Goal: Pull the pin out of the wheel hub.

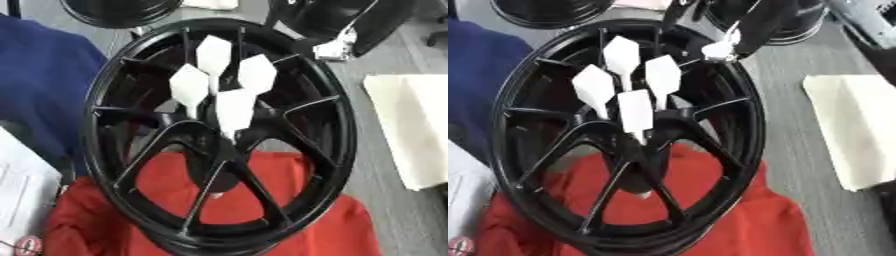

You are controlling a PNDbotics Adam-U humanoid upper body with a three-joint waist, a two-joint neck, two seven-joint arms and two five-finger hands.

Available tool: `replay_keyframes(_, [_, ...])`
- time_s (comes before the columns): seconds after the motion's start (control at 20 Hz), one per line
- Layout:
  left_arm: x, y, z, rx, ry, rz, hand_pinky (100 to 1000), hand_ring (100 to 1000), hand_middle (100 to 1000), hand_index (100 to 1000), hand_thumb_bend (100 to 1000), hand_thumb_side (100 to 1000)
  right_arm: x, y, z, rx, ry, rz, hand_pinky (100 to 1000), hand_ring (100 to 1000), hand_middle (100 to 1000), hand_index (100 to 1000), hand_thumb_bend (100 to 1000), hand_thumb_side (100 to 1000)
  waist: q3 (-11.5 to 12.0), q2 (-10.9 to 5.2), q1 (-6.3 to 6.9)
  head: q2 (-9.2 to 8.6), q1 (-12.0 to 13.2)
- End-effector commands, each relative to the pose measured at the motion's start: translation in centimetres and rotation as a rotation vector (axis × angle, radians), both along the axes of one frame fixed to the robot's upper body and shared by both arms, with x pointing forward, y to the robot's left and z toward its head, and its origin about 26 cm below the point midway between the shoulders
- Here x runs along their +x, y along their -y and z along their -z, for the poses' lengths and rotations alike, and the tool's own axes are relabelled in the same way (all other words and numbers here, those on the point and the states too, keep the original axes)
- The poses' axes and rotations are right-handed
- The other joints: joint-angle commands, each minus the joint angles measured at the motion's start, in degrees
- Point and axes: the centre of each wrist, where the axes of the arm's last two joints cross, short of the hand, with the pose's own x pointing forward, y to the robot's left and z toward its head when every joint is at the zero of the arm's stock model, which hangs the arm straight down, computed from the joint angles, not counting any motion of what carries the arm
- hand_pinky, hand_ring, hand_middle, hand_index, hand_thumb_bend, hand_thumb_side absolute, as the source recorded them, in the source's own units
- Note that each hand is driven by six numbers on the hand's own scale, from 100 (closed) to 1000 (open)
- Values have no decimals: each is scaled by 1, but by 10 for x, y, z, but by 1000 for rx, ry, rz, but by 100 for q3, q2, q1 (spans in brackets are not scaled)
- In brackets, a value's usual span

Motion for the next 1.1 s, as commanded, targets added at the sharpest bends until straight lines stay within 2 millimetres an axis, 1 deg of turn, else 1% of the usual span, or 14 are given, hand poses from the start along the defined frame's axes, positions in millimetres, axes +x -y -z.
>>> replay_keyframes(0.05, [-2,-1,-11,24,35,11,787,799,662,717,256,636,-1,-3,-5,-3,-9,13,878,968,856,889,100,427,24,-125,5,75,-39])
replay_keyframes(0.2, [-1,0,-12,22,37,15,787,799,662,717,257,637,2,-3,-2,-31,-42,-6,892,983,866,898,100,376,53,-104,-12,134,-62])
replay_keyframes(0.3, [-1,1,-12,21,39,19,787,799,662,717,257,638,4,-3,-1,-41,-60,-20,898,990,872,905,100,375,70,-90,-25,172,-76])
replay_keyframes(0.4, [-1,1,-13,20,39,22,787,799,662,717,258,639,5,-3,1,-47,-73,-37,899,988,863,903,100,354,90,-72,-43,206,-96])
replay_keyframes(0.6, [0,2,-13,19,41,26,788,800,662,716,259,641,8,-1,4,-47,-84,-39,895,985,860,898,100,373,116,-40,-77,226,-97])
replay_keyframes(0.65, [0,3,-14,19,40,27,788,800,662,715,258,642,8,0,6,-44,-91,-39,894,984,857,899,100,397,120,-32,-86,227,-83])
replay_keyframes(0.95, [1,4,-15,15,46,32,789,800,663,714,258,644,9,6,9,-42,-93,-13,899,989,864,910,100,386,147,0,-125,227,-9])
replay_keyframes(1.1, [1,4,-15,13,45,33,789,800,663,713,258,645,10,6,12,-62,-85,-12,902,990,865,914,100,404,166,19,-139,228,-1])
